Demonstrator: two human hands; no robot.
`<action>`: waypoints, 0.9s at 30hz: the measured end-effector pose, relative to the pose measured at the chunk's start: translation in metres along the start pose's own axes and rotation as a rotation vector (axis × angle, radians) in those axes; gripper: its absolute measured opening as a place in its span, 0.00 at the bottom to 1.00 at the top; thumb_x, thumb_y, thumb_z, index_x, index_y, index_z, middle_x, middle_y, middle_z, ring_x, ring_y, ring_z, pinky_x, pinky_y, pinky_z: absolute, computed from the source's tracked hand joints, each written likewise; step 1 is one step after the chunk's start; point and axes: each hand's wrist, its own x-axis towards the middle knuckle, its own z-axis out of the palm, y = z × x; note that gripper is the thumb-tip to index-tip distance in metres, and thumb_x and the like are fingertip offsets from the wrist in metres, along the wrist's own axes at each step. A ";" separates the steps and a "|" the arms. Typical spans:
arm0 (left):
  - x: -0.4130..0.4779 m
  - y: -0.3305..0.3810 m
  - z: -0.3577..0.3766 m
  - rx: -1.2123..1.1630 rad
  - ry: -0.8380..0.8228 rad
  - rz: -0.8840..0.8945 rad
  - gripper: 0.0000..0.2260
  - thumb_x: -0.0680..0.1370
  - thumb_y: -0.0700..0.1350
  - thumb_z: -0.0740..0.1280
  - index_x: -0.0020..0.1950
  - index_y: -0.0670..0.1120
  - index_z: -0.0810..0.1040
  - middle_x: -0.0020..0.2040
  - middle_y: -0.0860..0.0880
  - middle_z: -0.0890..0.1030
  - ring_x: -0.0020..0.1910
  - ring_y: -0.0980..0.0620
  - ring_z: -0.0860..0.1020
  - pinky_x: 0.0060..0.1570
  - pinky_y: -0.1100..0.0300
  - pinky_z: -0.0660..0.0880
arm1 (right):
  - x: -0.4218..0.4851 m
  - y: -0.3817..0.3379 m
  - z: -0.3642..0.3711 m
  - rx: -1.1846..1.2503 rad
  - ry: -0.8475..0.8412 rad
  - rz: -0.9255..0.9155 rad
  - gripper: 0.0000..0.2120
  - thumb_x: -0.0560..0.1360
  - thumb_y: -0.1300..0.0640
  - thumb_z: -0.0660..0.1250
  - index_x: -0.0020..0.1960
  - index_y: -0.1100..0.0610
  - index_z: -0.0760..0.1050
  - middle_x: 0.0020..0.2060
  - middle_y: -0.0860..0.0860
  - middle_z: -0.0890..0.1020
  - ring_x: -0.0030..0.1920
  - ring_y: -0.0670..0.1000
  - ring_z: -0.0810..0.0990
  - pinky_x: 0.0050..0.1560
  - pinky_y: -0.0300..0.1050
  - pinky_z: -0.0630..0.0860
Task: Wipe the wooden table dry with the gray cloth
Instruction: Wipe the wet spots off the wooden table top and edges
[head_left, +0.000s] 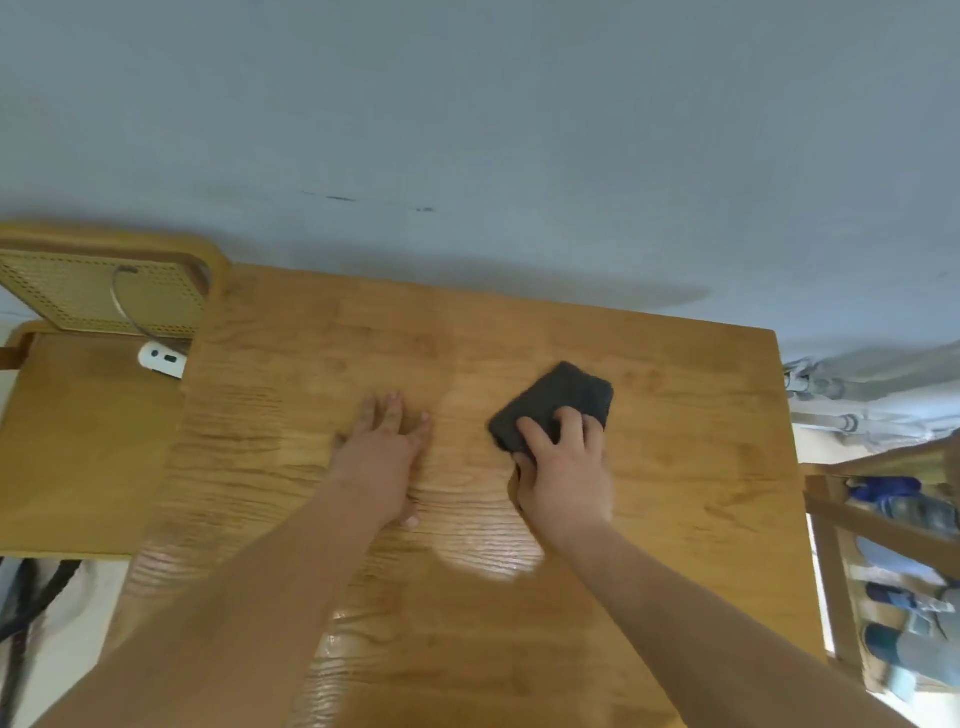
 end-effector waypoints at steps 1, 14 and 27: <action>0.001 0.001 0.000 0.003 -0.005 -0.003 0.59 0.70 0.55 0.81 0.83 0.57 0.38 0.82 0.46 0.29 0.81 0.39 0.34 0.78 0.34 0.55 | 0.001 0.013 -0.002 -0.003 -0.007 -0.191 0.16 0.80 0.47 0.66 0.67 0.43 0.73 0.66 0.54 0.71 0.68 0.61 0.68 0.52 0.56 0.81; 0.006 0.000 0.001 0.002 -0.035 -0.017 0.59 0.71 0.56 0.80 0.82 0.58 0.35 0.80 0.47 0.26 0.80 0.40 0.30 0.79 0.35 0.52 | 0.116 0.037 -0.026 0.134 0.001 0.484 0.17 0.84 0.47 0.59 0.72 0.44 0.66 0.70 0.56 0.61 0.70 0.64 0.59 0.57 0.59 0.77; 0.004 -0.002 0.002 -0.041 -0.016 -0.027 0.59 0.71 0.56 0.80 0.81 0.60 0.34 0.79 0.49 0.25 0.80 0.43 0.29 0.80 0.38 0.48 | 0.163 0.062 -0.039 0.043 -0.084 0.007 0.22 0.82 0.41 0.61 0.74 0.41 0.67 0.68 0.54 0.64 0.71 0.59 0.61 0.60 0.59 0.78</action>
